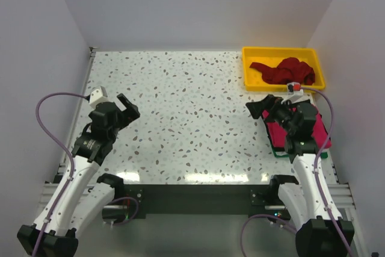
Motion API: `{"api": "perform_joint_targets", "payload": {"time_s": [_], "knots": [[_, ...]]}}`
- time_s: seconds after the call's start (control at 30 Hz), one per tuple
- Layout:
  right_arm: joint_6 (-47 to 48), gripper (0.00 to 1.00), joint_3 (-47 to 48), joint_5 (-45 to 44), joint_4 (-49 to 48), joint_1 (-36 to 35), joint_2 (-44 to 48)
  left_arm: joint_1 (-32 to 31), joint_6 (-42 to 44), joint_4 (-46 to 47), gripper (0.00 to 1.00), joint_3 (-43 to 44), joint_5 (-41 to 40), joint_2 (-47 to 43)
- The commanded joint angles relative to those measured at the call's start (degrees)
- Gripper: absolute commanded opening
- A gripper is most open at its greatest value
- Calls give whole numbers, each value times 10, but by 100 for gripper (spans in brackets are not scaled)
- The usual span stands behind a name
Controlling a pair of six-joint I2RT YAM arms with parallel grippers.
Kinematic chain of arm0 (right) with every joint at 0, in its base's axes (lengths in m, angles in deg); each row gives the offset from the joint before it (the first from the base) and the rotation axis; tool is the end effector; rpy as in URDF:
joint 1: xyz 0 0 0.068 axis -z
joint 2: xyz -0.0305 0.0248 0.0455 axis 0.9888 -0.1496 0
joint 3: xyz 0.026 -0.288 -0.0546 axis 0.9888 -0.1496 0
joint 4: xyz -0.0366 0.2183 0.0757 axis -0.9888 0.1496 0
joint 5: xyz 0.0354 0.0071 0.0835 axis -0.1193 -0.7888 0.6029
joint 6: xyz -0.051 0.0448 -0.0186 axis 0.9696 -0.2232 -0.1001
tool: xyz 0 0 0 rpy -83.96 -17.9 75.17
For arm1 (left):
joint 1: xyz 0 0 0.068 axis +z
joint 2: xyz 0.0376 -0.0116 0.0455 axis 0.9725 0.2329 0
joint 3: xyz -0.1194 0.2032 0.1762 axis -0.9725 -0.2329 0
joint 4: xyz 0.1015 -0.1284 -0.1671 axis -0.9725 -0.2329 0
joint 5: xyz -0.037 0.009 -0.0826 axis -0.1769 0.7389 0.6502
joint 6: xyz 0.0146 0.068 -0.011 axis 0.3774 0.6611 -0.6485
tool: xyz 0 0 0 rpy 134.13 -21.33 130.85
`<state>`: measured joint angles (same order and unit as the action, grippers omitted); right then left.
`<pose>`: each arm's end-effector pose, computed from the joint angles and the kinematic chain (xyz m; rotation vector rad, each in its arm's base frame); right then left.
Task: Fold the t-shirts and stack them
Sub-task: Grab the tshirt from the pile
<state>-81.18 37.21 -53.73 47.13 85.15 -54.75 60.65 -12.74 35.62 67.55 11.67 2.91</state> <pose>0.1600 0.0175 0.2949 0.0919 1.8051 0.7260 0.1296 -0.0166 0.2988 -0.6825 1.9612 -0.2687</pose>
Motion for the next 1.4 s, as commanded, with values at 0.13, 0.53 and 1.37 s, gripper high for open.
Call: {"api": "perform_joint_targets", "payload": {"time_s": [0.13,0.53,1.37], "knots": [[6,99,15,-22,-13,0,16,1,9,15,100,15,-1,10],[16,99,266,-287,153,0,-194,1,18,48,100,1,7,35],[131,72,864,-546,397,30,-840,9,32,160,100,24,59,222]]}}
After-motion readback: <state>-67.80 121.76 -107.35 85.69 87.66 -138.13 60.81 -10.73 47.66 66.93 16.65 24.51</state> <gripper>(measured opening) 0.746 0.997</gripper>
